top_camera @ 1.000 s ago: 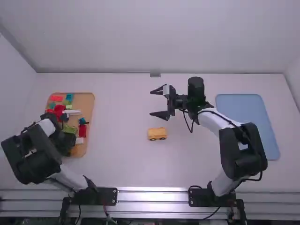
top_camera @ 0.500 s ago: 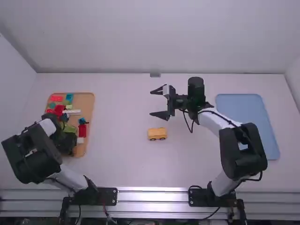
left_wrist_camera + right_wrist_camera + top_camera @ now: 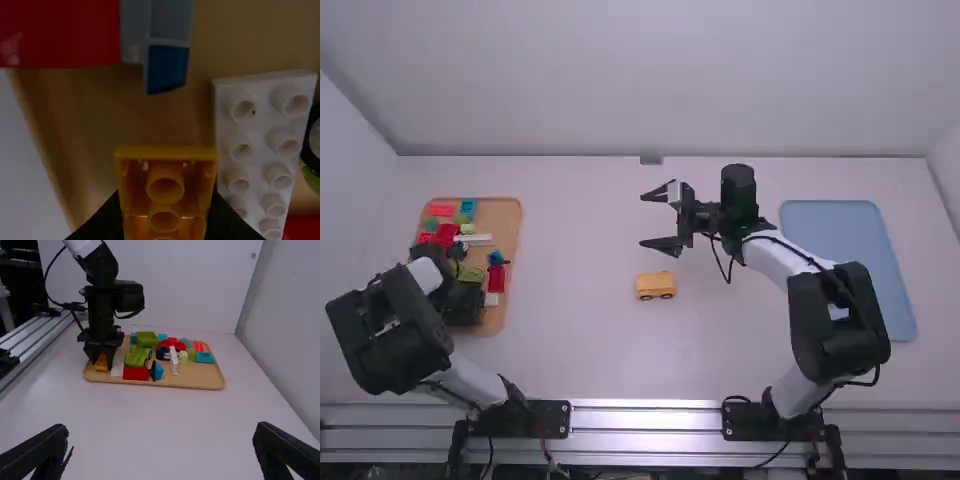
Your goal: Assemble lego blocks to make yellow taxi
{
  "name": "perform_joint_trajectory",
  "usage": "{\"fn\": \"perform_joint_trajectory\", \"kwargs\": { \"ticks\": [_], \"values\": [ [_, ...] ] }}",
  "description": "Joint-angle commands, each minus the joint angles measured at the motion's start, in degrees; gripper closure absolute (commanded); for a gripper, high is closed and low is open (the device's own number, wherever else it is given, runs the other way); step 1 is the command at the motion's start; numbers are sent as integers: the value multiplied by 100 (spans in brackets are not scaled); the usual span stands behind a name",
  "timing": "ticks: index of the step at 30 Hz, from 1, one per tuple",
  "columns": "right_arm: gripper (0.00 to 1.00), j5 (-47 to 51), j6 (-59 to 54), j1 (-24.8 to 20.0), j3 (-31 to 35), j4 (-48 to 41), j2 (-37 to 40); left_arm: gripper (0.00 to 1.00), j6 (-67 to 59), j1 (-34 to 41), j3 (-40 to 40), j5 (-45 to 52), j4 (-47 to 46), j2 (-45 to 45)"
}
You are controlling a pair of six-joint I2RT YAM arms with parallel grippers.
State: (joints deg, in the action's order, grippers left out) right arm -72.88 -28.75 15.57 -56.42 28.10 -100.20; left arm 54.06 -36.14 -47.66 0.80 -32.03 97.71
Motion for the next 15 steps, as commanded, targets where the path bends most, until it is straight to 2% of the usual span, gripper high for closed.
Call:
{"fn": "perform_joint_trajectory", "kwargs": {
  "ticks": [1, 3, 6, 15],
  "values": [
    [1, -35, 37, -9, -177, 13, 109, 62, 15, 15, 46, 155, -52, 151],
    [1, -37, 37, -20, -177, 11, 109, 54, 20, 20, 48, 136, -114, 151],
    [1, -33, 24, -20, -177, 13, 109, 50, 98, 20, 46, 136, -205, 151],
    [2, -35, 22, -20, -177, 15, 109, 50, 151, 20, 46, 251, -195, 151]
  ]
}}
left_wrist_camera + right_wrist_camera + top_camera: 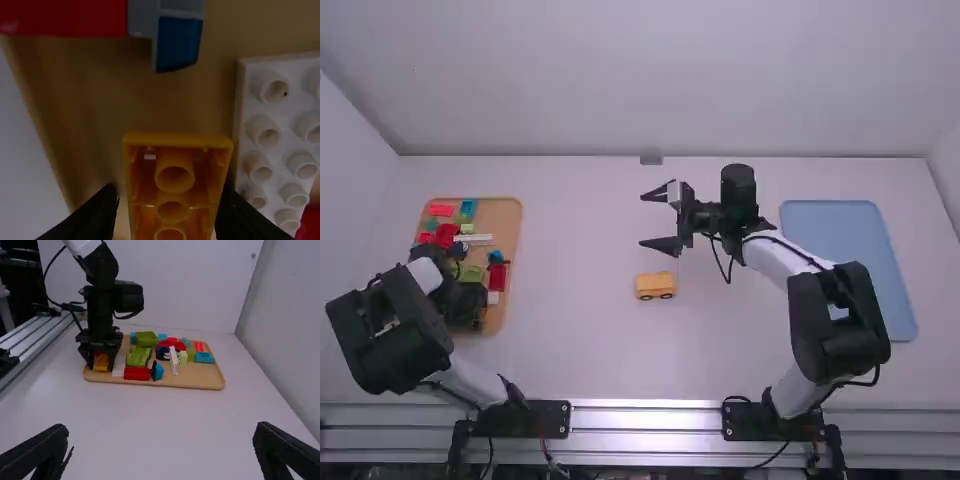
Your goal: Assemble lego blocks to make yellow taxi
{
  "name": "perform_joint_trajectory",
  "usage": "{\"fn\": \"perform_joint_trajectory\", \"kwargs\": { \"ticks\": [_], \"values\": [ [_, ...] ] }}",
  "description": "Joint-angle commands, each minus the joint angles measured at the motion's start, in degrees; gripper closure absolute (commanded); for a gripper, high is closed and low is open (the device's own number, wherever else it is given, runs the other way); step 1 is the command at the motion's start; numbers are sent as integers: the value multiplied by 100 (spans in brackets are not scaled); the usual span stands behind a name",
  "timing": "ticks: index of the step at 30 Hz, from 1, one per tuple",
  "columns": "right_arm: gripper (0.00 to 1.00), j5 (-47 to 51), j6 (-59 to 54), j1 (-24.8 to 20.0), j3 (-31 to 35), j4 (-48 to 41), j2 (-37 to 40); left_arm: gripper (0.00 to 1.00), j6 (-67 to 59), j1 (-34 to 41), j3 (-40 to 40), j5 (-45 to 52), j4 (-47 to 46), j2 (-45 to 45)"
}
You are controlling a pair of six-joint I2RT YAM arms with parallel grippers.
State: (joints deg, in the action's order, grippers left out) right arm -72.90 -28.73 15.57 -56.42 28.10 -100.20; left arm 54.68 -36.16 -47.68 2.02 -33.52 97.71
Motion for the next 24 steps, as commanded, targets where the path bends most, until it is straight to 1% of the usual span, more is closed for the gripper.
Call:
{"fn": "perform_joint_trajectory", "kwargs": {
  "ticks": [1, 4, 7, 9, 11, 16, 18, 19, 20, 24],
  "values": [
    [1, -33, 20, -20, -177, 15, 109, 50, 85, 22, 48, 153, -46, 151],
    [1, -33, 20, -13, -177, 15, 109, 53, 83, 22, 48, 140, -11, 151],
    [1, -31, 20, -15, -177, 13, 109, 60, 83, 22, 50, 160, -28, 151],
    [2, -33, 17, -20, -177, 15, 109, 63, 83, 22, 50, 136, -20, 151],
    [1, -33, 20, -17, -177, 15, 109, 72, 85, 22, 48, 87, -24, 151],
    [1, -35, 24, -20, -177, 9, 109, 73, 79, 20, 48, -328, -44, 151],
    [1, -35, 22, -20, -177, -2, 109, 75, -166, 15, 48, -382, 31, 151],
    [2, -35, 28, -20, -177, -4, 109, 76, -321, 17, 48, -356, 101, 151],
    [1, -33, 140, -20, -177, 0, 109, 79, -680, 17, 48, -223, 271, 149],
    [1, -33, 518, -20, -179, 70, 109, 83, -1025, 17, 48, 76, 505, -35]
  ]
}}
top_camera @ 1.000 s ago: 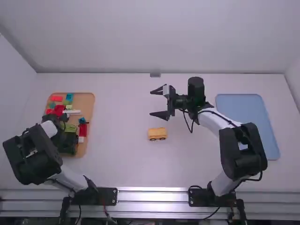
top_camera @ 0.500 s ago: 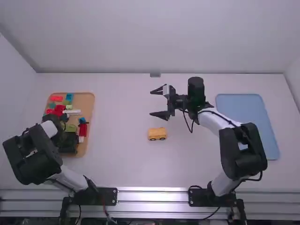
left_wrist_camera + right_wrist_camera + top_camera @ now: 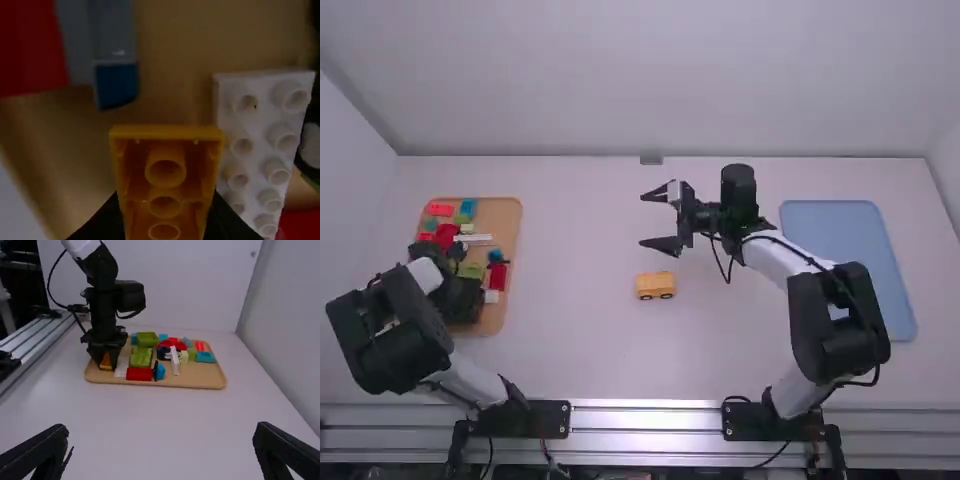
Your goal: Assemble lego blocks to make yellow taxi
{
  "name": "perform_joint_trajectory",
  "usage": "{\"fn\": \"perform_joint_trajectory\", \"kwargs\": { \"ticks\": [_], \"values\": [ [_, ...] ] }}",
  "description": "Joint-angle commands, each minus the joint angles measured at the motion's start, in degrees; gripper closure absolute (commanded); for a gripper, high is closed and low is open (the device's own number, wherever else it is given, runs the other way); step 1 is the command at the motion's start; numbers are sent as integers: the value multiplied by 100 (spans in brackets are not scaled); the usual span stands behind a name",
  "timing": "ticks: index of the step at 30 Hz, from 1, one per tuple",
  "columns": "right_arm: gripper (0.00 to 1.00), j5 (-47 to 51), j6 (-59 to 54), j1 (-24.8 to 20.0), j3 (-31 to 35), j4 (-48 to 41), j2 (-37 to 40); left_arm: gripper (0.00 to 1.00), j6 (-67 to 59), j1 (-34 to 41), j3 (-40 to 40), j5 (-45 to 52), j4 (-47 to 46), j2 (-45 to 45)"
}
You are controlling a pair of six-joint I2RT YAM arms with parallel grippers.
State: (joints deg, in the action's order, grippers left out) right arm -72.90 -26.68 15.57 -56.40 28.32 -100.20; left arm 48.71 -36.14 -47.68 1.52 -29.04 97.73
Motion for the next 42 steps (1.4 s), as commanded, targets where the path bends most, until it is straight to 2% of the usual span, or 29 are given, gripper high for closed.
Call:
{"fn": "perform_joint_trajectory", "kwargs": {
  "ticks": [1, 7, 8, 9, 12, 15, 18, 25, 26, 28, 33, 37, 42],
  "values": [
    [1, -31, 361, -20, -181, 63, 109, 83, -479, 15, 48, 155, 68, -101],
    [1, 424, 892, 118, -184, 192, 109, 83, -1036, 26, 50, 457, 20, -1478],
    [1, 435, 896, 184, -181, 251, 109, 82, -1585, 26, 81, 975, 133, -1965],
    [1, 435, 905, 188, -181, 258, 109, 82, -1663, 26, 87, 1054, 155, -2022],
    [1, 461, 1716, 280, -181, 728, 109, 83, -2983, 245, 256, 2634, 629, -3029],
    [1, 800, 2413, 345, -184, 1023, 109, 89, -3298, 619, 361, 3176, 944, -3504],
    [1, 879, 2861, 354, -184, 1110, 109, 89, -3593, 1174, 470, 3571, 1298, -3705],
    [1, 299, 3270, 361, -184, 1373, 107, 90, -4251, 2793, 846, 4367, 2815, -3432],
    [1, 81, 3276, 363, -190, 1392, 81, 89, -4535, 3209, 977, 4601, 3373, -3283],
    [1, -149, 3331, 310, -264, 1379, -13, 88, -4806, 3565, 1080, 4892, 3939, -3093],
    [2, -706, 3768, 238, -688, 1425, -457, 89, -4811, 3840, 1134, 5237, 4760, -2745],
    [13, -1650, 4356, 374, -1279, 1620, -940, 89, -4809, 3847, 1132, 5788, 5460, -2337],
    [20, -1646, 4590, 627, -1561, 1628, -1274, 90, -4393, 3862, 1132, 6002, 6457, -1676]
  ]
}}
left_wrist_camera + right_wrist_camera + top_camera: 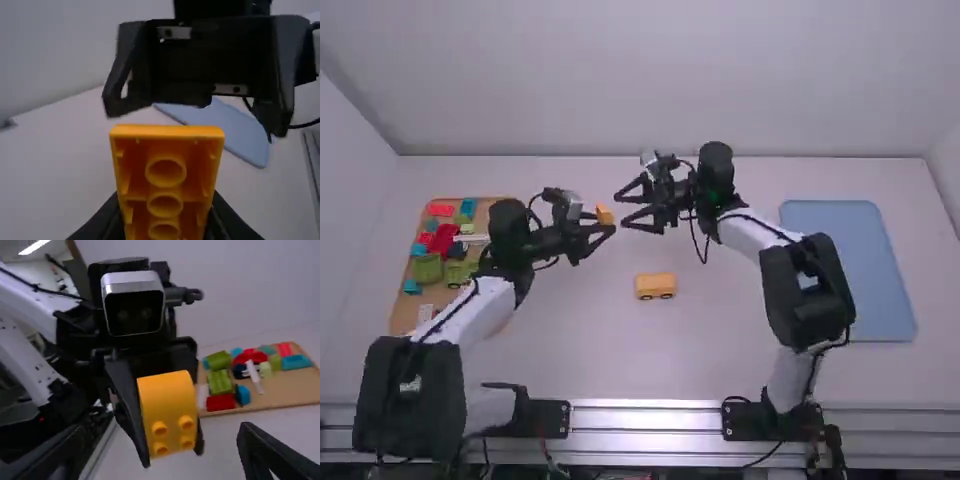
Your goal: Assemble lego blocks to make yellow taxi
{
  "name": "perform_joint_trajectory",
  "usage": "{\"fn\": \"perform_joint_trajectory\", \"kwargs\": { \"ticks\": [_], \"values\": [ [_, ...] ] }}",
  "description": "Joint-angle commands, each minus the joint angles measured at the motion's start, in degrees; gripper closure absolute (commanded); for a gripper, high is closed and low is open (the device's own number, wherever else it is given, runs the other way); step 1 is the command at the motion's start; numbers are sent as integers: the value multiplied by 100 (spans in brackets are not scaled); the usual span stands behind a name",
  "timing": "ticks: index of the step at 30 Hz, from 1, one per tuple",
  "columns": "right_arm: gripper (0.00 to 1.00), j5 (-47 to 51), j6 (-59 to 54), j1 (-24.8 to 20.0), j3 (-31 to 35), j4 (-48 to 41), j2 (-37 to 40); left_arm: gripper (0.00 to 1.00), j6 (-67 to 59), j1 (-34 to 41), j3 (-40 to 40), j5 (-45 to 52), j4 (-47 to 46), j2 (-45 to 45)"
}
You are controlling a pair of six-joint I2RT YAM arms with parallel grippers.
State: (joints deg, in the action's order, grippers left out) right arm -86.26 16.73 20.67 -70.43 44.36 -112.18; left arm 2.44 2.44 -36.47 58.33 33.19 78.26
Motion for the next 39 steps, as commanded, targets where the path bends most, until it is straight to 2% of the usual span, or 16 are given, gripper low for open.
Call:
{"fn": "perform_joint_trajectory", "kwargs": {
  "ticks": [1, 5, 10, 13, 19, 23, 29, 31, 32, 33, 34, 35, 39],
  "values": [
    [20, -308, 236, 131, -151, 26, -76, 90, 249, 7, 11, 321, 317, 334],
    [20, -308, 229, 249, -151, 94, -76, 89, 378, -15, 11, 654, 929, 667],
    [34, -214, 236, 306, -155, 173, -76, 88, 721, 22, 11, 815, 1414, 828],
    [44, -245, 96, 289, -155, 151, -76, 89, 719, 2, 11, 874, 1434, 828],
    [53, -223, 98, 310, -155, 175, -76, 88, 719, 107, 11, 872, 1429, 831],
    [66, -245, -28, 376, -155, 166, -76, 88, 719, 131, 11, 852, 1423, 831],
    [70, -238, -31, 374, -155, 175, -76, 80, 719, 81, 11, 855, 1423, 831],
    [71, -243, -72, 367, -155, 195, -76, 71, 719, 87, 11, 846, 1423, 831],
    [72, -232, -74, 339, -155, 195, -76, 48, 719, 111, 11, 815, 1423, 828],
    [74, -214, -72, 308, -155, 199, -76, 32, 719, 111, 11, 804, 1425, 831],
    [78, -184, -68, 280, -155, 216, -76, 9, 719, 111, 11, 787, 1429, 831],
    [81, -90, -57, 225, -155, 341, -74, 1, 726, 109, 11, 616, 1390, 831],
    [80, 155, 28, 39, -155, 599, -61, 1, 717, 81, 11, 304, 1257, 831]
  ]
}}
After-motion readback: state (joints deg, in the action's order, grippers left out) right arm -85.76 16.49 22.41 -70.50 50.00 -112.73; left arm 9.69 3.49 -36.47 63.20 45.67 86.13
